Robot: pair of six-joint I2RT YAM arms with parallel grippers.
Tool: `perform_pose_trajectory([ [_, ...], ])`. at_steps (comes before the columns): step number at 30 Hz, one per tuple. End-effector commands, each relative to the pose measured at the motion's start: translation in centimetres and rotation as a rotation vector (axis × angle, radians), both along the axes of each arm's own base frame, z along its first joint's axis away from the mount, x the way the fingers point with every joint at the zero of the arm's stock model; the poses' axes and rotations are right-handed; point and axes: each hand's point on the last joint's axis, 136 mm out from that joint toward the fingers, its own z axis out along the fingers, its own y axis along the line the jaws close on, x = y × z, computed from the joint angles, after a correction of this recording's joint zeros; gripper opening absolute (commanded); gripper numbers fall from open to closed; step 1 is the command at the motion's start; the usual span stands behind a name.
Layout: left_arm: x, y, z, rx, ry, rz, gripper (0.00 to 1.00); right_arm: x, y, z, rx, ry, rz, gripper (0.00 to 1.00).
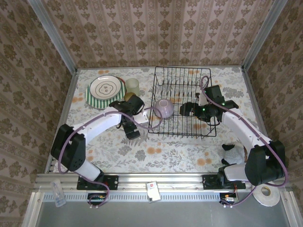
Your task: Unload the mixed dishes from the dish rack
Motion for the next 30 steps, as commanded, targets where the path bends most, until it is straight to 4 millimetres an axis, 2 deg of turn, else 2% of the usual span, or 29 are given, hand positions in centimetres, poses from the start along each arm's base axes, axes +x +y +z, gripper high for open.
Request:
perform_pose_trajectory([
  [1,-0.2,0.2,2.3,0.003,-0.034,-0.010,1.00,-0.1,0.1,0.3,-0.017,-0.004,-0.006,1.00],
  [6,-0.6,0.3,4.5,-0.006,-0.077,-0.030,1.00,0.3,0.6,0.0,-0.049,0.003,0.004,1.00],
  [10,-0.9,1.3,6.2,0.014,-0.107,-0.037,1.00,0.9,1.1,0.3,-0.078,-0.013,0.010,1.00],
  [11,-0.9,1.6,6.7,0.020,-0.118,-0.038,1.00,1.1,1.3,-0.4,-0.089,0.007,0.013,1.00],
  [21,-0.7,2.7,11.2,0.021,-0.284,-0.033,1.00,3.4,2.9,-0.9,-0.144,0.016,0.025,1.00],
  [26,-0.2,1.7,13.0,-0.108,-0.362,0.007,1.00,5.2,4.2,-1.0,-0.179,0.007,0.034,1.00],
  [30,1.0,0.8,14.7,-0.254,-0.444,0.106,1.00,6.9,5.4,-1.6,-0.211,0.011,0.039,1.00],
])
